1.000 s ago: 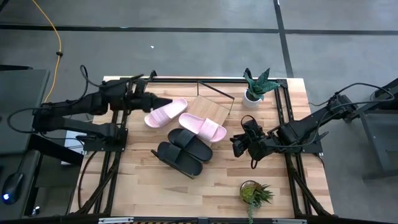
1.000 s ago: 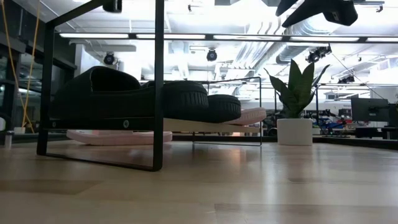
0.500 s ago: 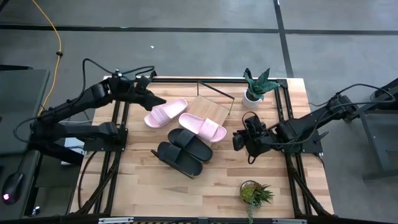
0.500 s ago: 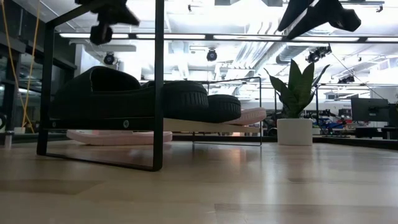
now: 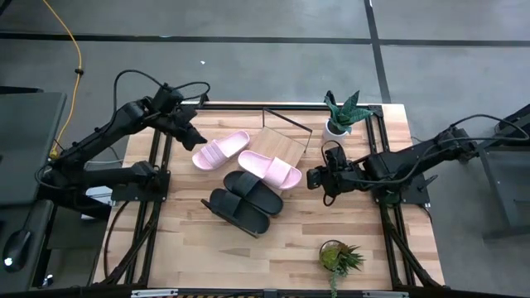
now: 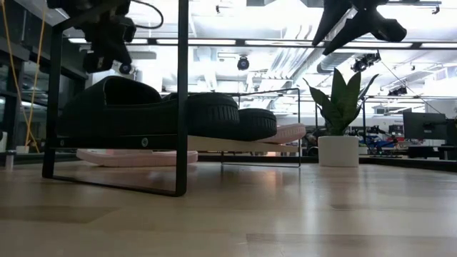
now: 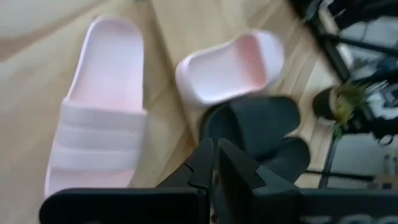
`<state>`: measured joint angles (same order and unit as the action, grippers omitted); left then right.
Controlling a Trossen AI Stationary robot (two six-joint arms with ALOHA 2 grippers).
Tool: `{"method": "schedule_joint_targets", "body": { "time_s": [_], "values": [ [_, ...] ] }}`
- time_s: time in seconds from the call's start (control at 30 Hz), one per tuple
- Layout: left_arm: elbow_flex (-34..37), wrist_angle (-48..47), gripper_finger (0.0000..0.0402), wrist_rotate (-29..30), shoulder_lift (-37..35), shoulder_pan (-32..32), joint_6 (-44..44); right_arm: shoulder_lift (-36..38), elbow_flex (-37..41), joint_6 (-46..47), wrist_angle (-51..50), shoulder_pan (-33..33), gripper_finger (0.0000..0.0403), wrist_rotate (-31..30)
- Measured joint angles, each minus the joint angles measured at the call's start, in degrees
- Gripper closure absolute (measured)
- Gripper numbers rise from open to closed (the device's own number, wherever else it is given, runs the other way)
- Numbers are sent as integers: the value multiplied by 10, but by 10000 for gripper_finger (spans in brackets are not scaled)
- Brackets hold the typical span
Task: Pick and place slides into the shelf
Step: Put the pink slipper on the shelf
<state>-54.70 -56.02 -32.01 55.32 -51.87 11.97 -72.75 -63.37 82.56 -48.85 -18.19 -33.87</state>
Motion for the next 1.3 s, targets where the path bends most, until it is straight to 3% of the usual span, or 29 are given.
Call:
{"method": "schedule_joint_targets", "body": {
  "time_s": [0.33,0.57,0.9,1.07,1.3],
  "values": [
    [0,-78,387,22,11,1,-63,0,0,-21,2,16,298,1],
    [0,-65,387,32,18,1,-86,0,0,-55,3,27,298,12],
    [-2,-93,387,77,86,1,-167,0,0,-95,5,29,298,37],
    [-41,-100,387,78,119,1,-150,0,0,-102,5,29,298,36],
    [-158,-102,387,92,184,1,-148,0,0,-111,5,29,298,27]
  ]
}}
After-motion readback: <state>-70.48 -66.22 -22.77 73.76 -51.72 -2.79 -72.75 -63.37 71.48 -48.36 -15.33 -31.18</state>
